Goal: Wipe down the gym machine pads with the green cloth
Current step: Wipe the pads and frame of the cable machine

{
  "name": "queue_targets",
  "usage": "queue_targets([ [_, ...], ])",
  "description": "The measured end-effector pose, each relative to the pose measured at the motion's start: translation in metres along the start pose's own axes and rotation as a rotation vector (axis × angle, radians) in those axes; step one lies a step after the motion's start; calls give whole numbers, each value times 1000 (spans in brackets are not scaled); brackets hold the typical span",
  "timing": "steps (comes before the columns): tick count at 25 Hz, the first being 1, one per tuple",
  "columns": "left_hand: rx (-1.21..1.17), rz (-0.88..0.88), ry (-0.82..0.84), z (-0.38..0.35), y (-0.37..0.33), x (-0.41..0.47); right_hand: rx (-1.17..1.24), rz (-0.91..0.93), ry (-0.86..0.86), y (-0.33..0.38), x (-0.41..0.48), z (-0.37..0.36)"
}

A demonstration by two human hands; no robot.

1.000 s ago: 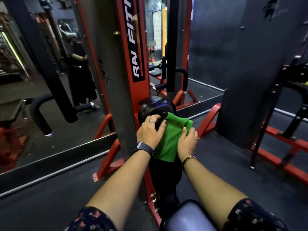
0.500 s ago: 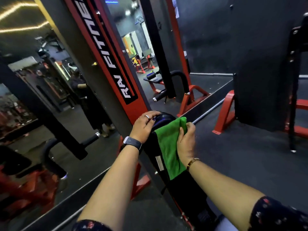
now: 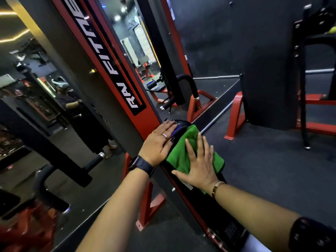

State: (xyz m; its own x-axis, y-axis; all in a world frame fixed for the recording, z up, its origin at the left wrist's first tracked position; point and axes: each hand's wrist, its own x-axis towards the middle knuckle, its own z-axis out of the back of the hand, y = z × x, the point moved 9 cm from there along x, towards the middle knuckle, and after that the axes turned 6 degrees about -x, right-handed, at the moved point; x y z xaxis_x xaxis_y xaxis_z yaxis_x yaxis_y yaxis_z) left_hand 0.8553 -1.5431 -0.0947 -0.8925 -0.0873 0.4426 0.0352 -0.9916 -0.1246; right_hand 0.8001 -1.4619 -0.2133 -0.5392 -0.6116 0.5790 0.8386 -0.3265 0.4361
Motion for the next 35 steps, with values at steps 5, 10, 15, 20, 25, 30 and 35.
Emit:
queue_targets([
  [5, 54, -195, 170, 1, -3, 13, 17, -91, -41, 11, 23, 18],
  [10, -131, -136, 4, 2, -6, 10, 9, 39, -118, -6, -18, -7],
  [15, -133, -126, -70, 2, 0, 10, 280, -468, -128, -23, 44, 22],
  [20, -153, -116, -115, 5, -1, 8, 226, -393, -264, -10, 15, 17],
  [25, -127, -71, -111, 2, 4, 9, 238, -554, -189, -2, 58, 32],
  [30, -77, -82, -114, 2, 0, 9, 314, -694, -192, -36, -4, -5],
  [35, -88, -29, -111, 2, 0, 9, 334, -731, -126, -21, 20, 8],
])
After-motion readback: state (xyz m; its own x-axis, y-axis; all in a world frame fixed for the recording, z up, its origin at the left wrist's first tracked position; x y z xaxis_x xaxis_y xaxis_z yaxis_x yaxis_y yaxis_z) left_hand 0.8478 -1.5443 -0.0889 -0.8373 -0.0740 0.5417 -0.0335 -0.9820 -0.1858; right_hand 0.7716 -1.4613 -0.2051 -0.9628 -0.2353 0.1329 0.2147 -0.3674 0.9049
